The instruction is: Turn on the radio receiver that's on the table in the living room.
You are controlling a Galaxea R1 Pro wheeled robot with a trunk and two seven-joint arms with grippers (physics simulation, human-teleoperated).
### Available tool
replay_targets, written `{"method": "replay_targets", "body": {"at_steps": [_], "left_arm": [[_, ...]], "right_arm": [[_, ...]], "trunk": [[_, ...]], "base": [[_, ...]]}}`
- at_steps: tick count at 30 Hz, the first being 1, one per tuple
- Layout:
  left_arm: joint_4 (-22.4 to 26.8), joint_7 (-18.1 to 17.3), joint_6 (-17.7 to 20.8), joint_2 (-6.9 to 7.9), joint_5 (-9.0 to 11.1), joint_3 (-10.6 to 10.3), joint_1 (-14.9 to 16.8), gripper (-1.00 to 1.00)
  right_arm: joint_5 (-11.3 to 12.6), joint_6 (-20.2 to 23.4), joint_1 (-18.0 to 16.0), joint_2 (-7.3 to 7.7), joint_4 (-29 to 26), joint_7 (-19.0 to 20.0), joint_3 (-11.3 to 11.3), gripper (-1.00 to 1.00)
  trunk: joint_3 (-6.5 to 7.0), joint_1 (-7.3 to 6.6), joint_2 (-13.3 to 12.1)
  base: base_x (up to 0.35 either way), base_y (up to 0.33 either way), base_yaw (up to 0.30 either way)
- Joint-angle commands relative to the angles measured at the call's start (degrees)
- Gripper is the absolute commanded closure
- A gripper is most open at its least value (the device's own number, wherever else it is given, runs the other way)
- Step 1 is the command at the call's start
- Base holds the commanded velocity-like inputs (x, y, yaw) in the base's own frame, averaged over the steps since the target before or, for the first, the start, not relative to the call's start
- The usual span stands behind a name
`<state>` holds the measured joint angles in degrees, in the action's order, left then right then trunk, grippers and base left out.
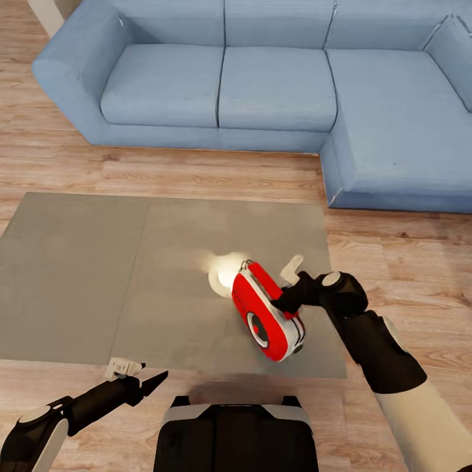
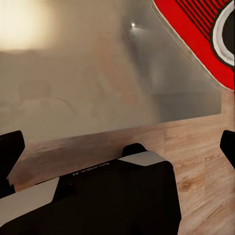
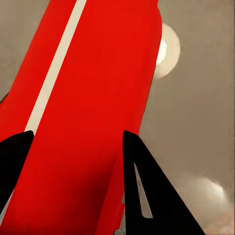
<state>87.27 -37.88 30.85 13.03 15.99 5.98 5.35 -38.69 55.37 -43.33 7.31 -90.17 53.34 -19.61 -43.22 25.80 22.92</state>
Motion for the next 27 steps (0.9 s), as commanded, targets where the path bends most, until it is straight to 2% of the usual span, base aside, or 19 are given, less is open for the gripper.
{"method": "replay_targets", "body": {"at_steps": [1, 5, 10, 16, 25, 27], "left_arm": [[0.0, 0.0, 0.0, -0.01, 0.0, 0.0, 0.01, -1.0], [0.0, -0.04, 0.0, -0.02, 0.0, 0.0, 0.01, -1.0], [0.0, -0.07, 0.0, -0.02, 0.0, 0.0, 0.0, -1.0], [0.14, -0.03, 0.0, -0.02, 0.05, 0.0, 0.0, -1.0], [0.4, -0.51, 0.03, -0.31, 0.2, 0.0, 0.06, -1.0], [0.43, -0.7, 0.25, -0.42, 0.66, 0.0, 1.35, -1.0]], "right_arm": [[0.21, 0.04, -1.63, 0.15, -0.13, 2.38, 0.81, 1.0], [0.6, 0.66, -4.21, 0.68, -0.16, 5.59, 1.81, 1.0], [1.46, 4.63, -7.54, 0.93, -0.18, 7.39, 2.34, 1.0], [3.34, 4.63, -8.27, 0.4, -0.15, 7.37, 2.63, 1.0], [3.61, 4.63, -8.34, -0.11, -0.1, 7.21, 2.73, 1.0], [3.62, 4.63, -8.32, -0.17, -0.09, 7.15, 2.73, 1.0]], "trunk": [[0.0, -0.01, 0.01], [0.0, -0.01, 0.01], [0.0, -0.01, 0.01], [0.0, -0.01, 0.01], [0.0, -0.01, 0.01], [0.0, -0.01, 0.01]], "base": [[0.0, 0.0, 0.0], [0.0, 0.0, 0.0], [0.0, 0.0, 0.0], [0.0, 0.0, 0.0], [0.0, 0.0, 0.0], [0.0, 0.0, 0.0]]}}
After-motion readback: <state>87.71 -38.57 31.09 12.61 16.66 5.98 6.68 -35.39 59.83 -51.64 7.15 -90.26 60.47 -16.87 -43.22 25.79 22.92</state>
